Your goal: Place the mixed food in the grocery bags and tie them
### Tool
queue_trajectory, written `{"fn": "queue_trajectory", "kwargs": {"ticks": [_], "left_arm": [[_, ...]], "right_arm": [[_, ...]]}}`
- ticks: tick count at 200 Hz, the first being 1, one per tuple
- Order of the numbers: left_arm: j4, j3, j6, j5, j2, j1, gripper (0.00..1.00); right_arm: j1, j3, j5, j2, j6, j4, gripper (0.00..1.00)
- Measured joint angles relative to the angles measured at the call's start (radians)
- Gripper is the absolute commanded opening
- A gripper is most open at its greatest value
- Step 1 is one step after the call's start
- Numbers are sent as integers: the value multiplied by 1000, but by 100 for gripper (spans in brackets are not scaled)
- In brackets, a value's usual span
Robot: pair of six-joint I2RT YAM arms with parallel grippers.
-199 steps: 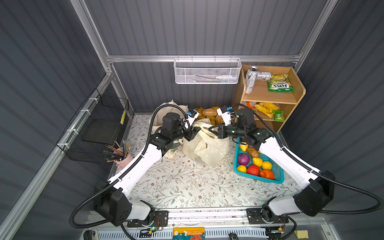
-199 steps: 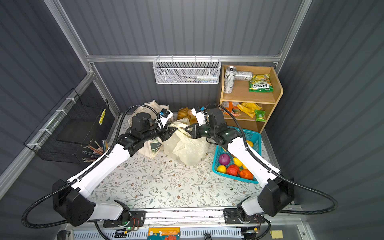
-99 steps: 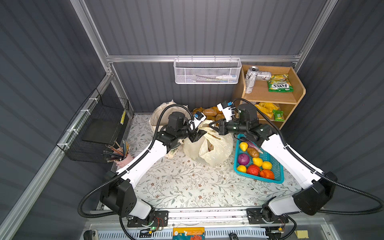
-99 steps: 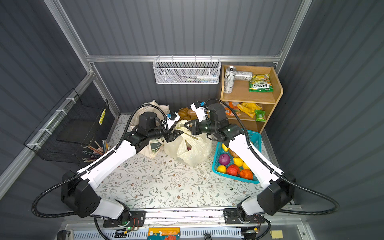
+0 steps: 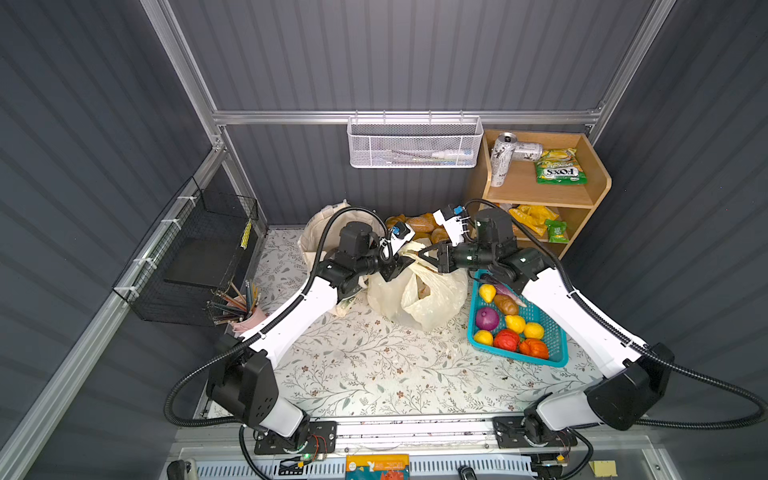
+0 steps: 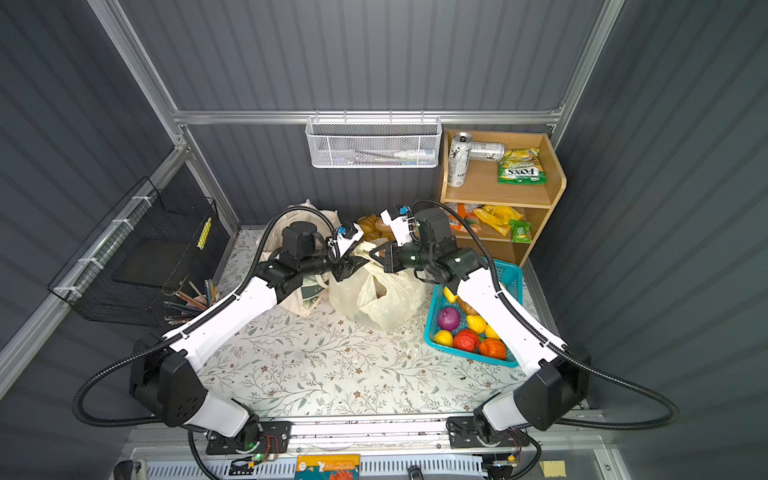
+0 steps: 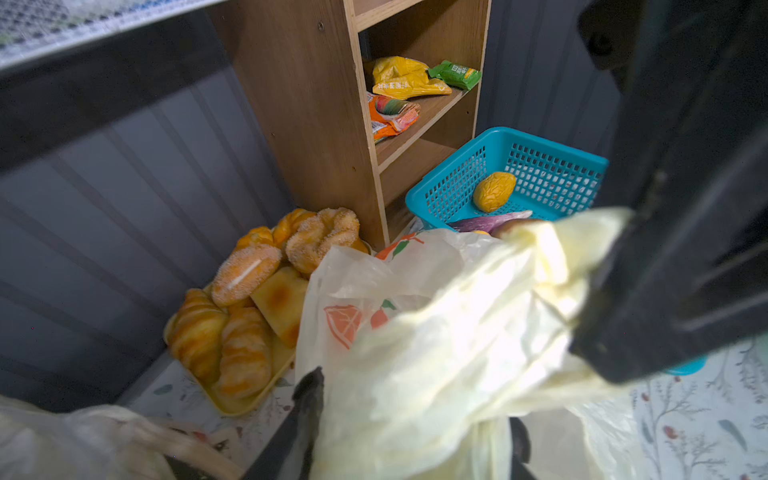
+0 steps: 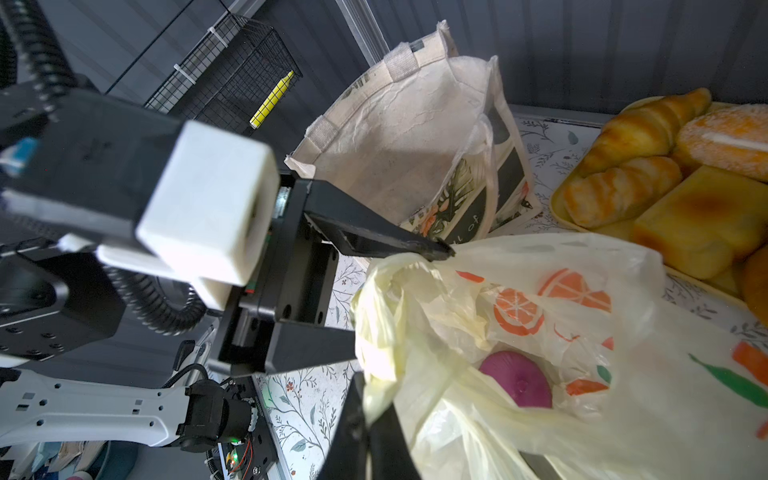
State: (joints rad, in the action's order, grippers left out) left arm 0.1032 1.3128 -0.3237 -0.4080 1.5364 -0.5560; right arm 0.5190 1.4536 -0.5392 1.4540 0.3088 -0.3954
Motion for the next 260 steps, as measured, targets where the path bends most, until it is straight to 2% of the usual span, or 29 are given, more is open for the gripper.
{"fn": "queue_trajectory", "kwargs": {"ticks": [21,59,104,133,194,226,260], "left_arm": [[-3,4,4,-26,25,0,0],[-43,4,36,-37,32,0,0],[-39,5,84,-35,31,-25,0],[-3,5,111,-39,31,-35,0],[94,29,141,-28,62,-22,0],[144,87,135,-72,91,-11,0],[121,89,157,-131,91,5,0]], "right_arm": [[0,0,2,0,-1,-4,0],[1,-27,32,-16,6,5,0],[0,-285,133,-139,119,133,0],[1,-393,148,-136,204,257,0],[-7,-415,170,-35,286,356,0],[-63,-407,158,-41,286,345,0],[-90,-375,109,-41,287,312,0]]}}
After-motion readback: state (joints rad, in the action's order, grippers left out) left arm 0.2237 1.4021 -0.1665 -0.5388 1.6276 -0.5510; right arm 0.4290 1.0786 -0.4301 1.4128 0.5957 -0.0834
